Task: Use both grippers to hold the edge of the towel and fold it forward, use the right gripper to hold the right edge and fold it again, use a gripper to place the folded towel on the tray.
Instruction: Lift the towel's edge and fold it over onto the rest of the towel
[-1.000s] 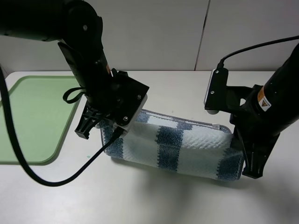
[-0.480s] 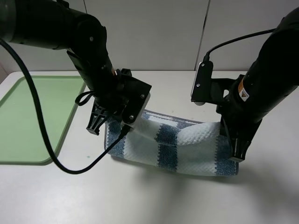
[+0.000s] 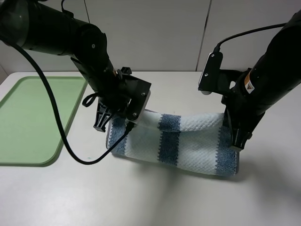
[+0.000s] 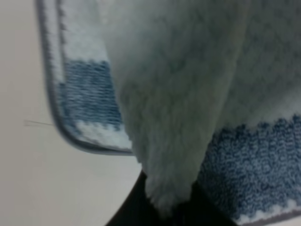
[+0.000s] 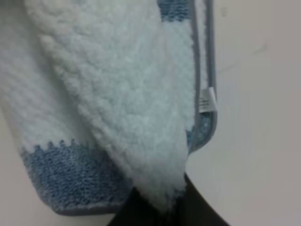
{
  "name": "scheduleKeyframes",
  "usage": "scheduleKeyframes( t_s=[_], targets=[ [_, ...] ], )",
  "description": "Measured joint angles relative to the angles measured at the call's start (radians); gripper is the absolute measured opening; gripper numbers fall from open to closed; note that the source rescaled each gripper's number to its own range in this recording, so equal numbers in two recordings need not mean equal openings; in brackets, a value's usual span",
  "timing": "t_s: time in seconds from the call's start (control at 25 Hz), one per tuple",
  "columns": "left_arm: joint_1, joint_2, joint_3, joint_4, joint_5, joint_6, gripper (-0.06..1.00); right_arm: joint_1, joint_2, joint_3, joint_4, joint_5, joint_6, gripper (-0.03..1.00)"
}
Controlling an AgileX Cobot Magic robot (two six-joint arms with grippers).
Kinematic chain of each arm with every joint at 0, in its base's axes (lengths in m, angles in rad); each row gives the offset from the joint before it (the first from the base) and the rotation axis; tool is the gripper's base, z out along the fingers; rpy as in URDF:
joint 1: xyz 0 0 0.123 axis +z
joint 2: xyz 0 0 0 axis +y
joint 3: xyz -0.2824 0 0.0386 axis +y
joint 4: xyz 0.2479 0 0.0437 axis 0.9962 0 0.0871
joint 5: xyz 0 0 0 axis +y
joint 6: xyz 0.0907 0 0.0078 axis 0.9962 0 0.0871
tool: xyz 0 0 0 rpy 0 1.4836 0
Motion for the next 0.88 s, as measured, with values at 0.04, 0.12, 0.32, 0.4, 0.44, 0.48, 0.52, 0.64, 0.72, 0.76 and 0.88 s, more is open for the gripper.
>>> scheduleKeyframes(
  t_s=[0.04,0.12,0.32,0.4,0.44,0.48,0.52,0.64,0.72,0.76,0.88],
  targets=[
    [0.001,0.0,0.0,0.0,-0.02,0.0,0.0,-0.002,0.0,0.0,0.0,-0.006,0.0,0.0],
    [0.001,0.0,0.0,0.001,-0.056,0.0,0.0,-0.002,0.0,0.0,0.0,-0.011,0.0,0.0],
    [0.003,0.002,0.0,0.002,-0.108,0.0,0.0,-0.002,0.0,0.0,-0.01,-0.037,0.0,0.0],
    [0.003,0.003,0.0,0.002,-0.12,0.0,0.0,-0.002,0.0,0.0,-0.014,-0.047,0.0,0.0],
    [0.003,0.003,0.0,0.002,-0.12,0.0,0.0,-0.002,0.0,0.0,-0.015,-0.05,0.0,0.0],
    [0.003,0.003,0.0,0.002,-0.12,0.0,0.0,-0.002,0.0,0.0,-0.016,-0.052,0.0,0.0],
    [0.003,0.003,0.0,0.002,-0.12,0.0,0.0,-0.002,0.0,0.0,-0.02,-0.053,0.0,0.0],
    [0.003,0.003,0.0,0.002,-0.12,-0.028,0.04,-0.002,0.0,0.0,-0.037,-0.047,0.0,0.04],
    [0.003,0.003,0.0,0.002,-0.122,-0.083,0.17,-0.002,0.0,0.0,-0.045,-0.021,0.009,0.31],
    [0.003,0.003,0.0,0.002,-0.122,-0.107,0.27,-0.002,0.0,0.0,-0.049,-0.006,0.021,0.56],
    [0.003,0.003,0.004,0.002,-0.149,-0.154,0.71,-0.002,0.0,0.0,-0.077,0.003,0.066,0.9]
  ],
)
